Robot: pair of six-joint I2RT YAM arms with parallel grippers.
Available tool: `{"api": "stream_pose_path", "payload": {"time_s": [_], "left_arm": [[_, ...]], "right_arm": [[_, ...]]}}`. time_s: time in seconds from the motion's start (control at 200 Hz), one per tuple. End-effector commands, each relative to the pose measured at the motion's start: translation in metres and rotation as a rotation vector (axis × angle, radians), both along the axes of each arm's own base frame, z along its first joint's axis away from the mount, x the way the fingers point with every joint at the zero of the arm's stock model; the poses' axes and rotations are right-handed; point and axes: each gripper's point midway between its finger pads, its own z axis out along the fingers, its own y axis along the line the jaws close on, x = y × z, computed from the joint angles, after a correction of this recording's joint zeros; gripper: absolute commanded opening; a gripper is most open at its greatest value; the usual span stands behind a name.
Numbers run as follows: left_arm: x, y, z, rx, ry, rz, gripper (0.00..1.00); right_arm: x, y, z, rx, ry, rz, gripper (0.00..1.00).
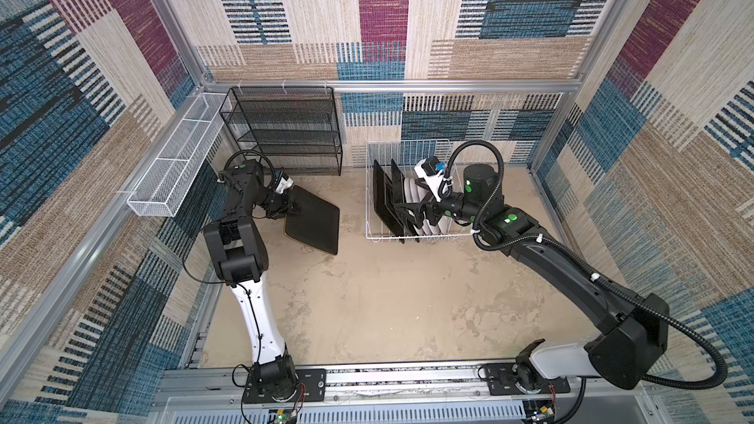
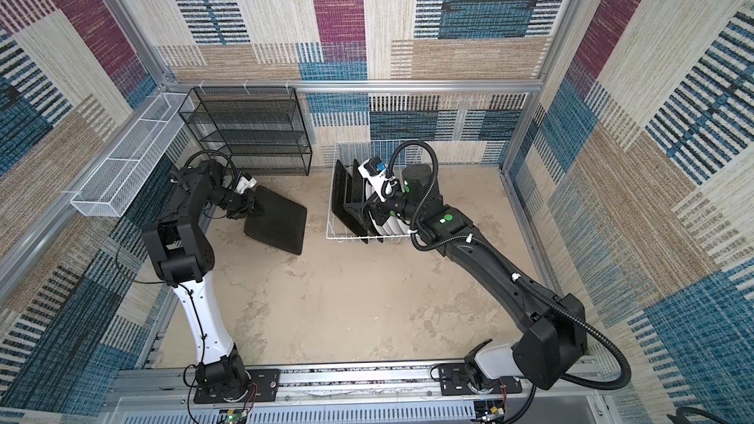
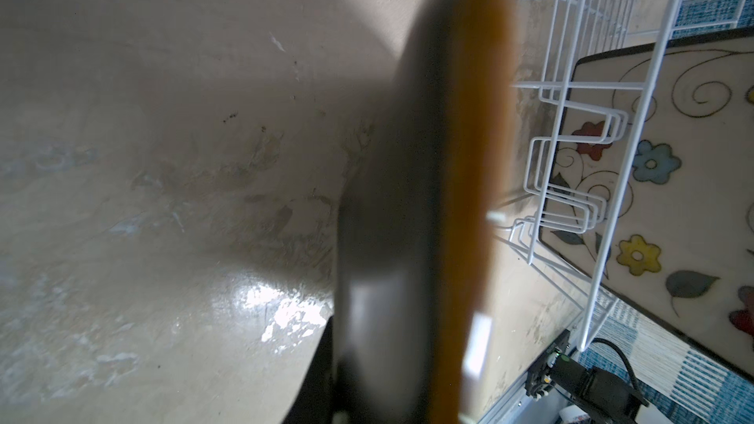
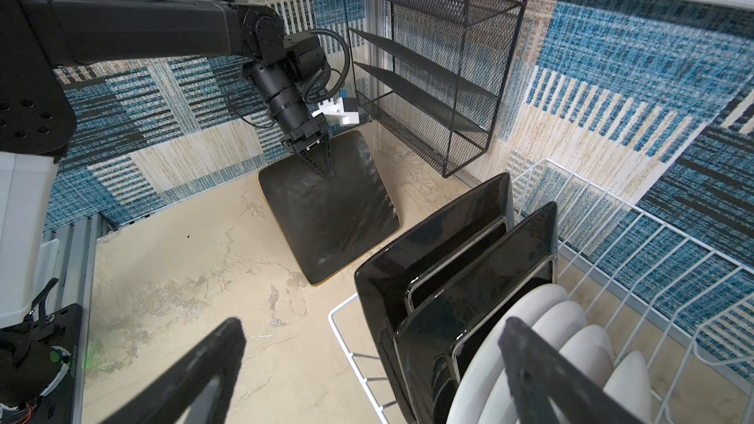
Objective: Unload the plates from the dish rack
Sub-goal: Place a plate at the top-left of the table.
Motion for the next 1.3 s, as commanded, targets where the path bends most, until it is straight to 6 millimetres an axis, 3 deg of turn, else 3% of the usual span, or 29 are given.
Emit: {"api": "stream_pose_path", "payload": {"time_s": [0.0, 0.155, 0.481, 0.781, 1.012, 1.292], "left_arm": [[0.002, 0.014, -0.017, 0.085, 0.002, -0.019, 0.00], [0.002, 0.020, -0.027, 0.110, 0.026, -0.013, 0.00], [0.006, 0.025, -0.034, 0.129, 0.047, 0.014, 0.21], [-0.001, 0.026, -0.051, 0.128, 0.114, 0.044, 0.26], [-0.002, 0.031, -0.056, 0.155, 0.138, 0.069, 0.35], [-0.001, 0.034, -0.063, 0.164, 0.170, 0.108, 0.37]], "right_arm": [[-0.006, 0.004, -0.010, -0.017, 0.022, 0.044, 1.00], [-0.004, 0.004, -0.019, -0.036, 0.041, 0.038, 1.00], [-0.001, 0.004, -0.027, -0.065, 0.038, 0.034, 1.00], [-0.003, 0.003, -0.026, -0.047, 0.040, 0.028, 1.00], [-0.003, 0.003, -0.027, -0.038, 0.045, 0.026, 1.00], [-0.003, 0.002, -0.024, -0.031, 0.040, 0.022, 1.00]]}}
